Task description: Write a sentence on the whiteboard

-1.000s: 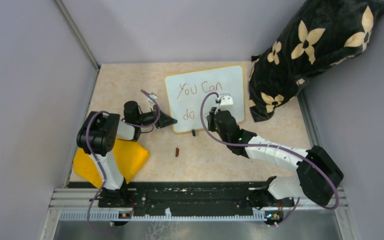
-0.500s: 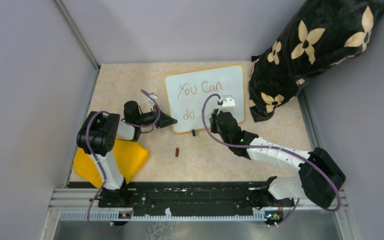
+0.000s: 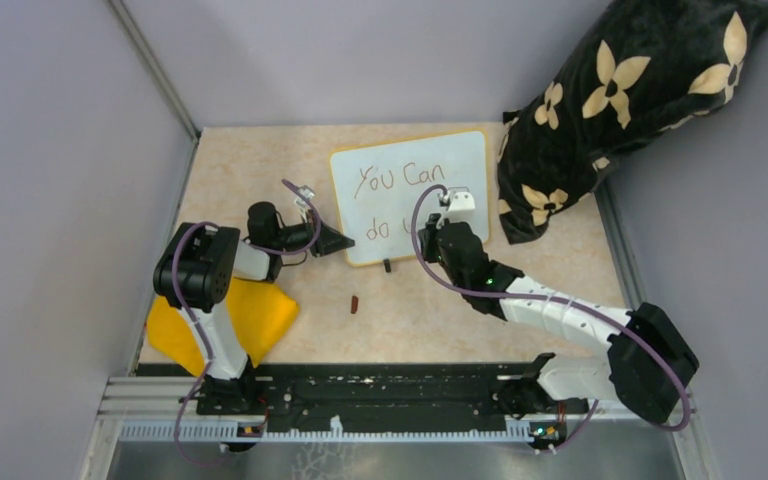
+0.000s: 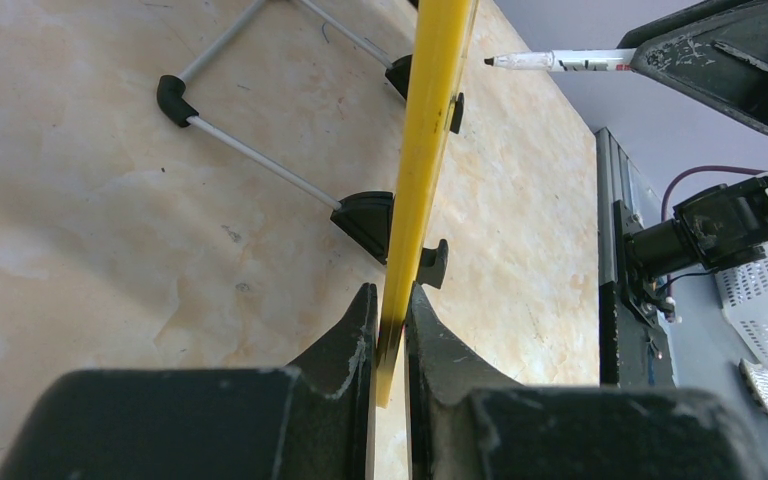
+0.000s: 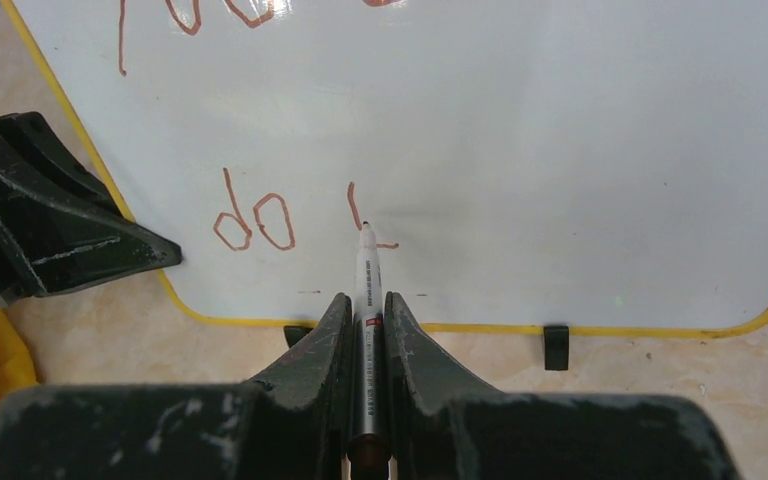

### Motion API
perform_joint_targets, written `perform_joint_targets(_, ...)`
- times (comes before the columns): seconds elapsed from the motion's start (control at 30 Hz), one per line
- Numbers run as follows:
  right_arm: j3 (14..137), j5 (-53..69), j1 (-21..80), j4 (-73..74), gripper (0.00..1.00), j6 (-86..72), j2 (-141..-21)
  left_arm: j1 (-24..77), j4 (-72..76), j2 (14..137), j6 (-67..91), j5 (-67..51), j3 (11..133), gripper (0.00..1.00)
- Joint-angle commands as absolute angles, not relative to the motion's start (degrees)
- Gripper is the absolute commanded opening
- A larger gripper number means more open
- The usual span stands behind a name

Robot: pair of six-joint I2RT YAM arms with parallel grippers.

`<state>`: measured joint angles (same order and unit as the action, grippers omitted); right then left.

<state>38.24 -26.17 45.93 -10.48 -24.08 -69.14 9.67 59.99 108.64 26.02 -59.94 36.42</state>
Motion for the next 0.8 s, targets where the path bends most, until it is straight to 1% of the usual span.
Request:
perform_joint_targets(0.0, 40.2, -24.0, 45.8, -13.7, 0.0, -23.8, -69.5, 10.0, 57.5, 108.2, 25.0, -59.0, 36.6, 0.0)
perform_joint_targets(0.27, 42.1, -23.0, 45.9, -14.4, 0.0, -24.3, -72.3, 10.0, 57.5, 108.4, 25.0, -59.1, 36.6, 0.0)
perform_joint_targets(0.77, 42.8, -26.3, 45.7, -14.3, 0.0, -24.8, -74.5, 10.0, 57.5, 108.4, 25.0, -59.1, 36.6, 0.0)
